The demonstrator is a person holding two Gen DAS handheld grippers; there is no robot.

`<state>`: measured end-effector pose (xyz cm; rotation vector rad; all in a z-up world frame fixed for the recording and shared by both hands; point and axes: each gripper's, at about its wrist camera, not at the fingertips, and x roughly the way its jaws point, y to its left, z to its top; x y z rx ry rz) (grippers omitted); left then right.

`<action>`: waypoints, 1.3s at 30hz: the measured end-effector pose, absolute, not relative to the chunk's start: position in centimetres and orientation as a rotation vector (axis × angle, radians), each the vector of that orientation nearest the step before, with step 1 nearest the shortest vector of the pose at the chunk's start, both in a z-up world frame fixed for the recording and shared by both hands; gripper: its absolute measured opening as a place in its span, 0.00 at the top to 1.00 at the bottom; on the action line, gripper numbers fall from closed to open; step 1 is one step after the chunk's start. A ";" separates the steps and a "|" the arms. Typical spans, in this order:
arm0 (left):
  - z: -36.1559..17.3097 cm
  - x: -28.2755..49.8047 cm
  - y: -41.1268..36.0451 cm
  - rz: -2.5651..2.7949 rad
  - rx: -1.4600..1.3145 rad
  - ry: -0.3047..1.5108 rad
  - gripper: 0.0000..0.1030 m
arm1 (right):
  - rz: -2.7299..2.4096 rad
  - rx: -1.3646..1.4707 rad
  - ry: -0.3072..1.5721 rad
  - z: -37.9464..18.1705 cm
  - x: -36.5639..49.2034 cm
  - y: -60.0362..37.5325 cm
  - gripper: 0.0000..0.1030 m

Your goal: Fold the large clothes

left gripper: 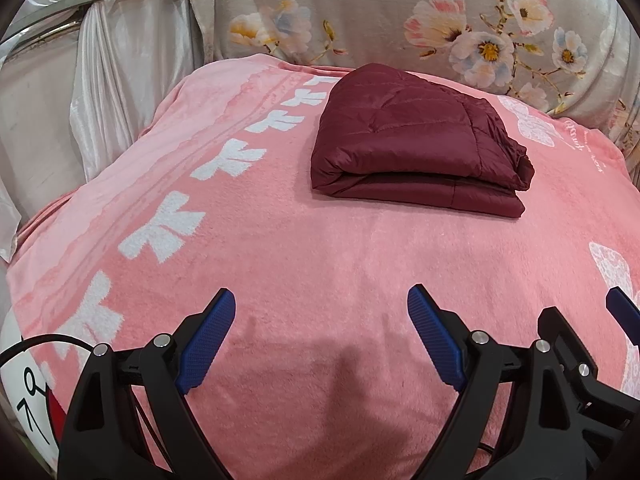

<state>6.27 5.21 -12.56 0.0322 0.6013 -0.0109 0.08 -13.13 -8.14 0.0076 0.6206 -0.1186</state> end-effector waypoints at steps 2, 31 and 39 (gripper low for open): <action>-12.6 6.4 5.2 -0.013 0.032 0.602 0.17 | -0.115 0.005 0.623 -8.2 0.1 -13.2 0.16; -13.1 6.3 5.4 -0.018 0.055 0.610 0.22 | -0.118 0.020 0.631 -8.4 0.2 -13.2 0.16; -13.0 6.4 5.7 -0.026 0.047 0.615 0.22 | -0.115 0.017 0.627 -8.1 0.2 -13.0 0.16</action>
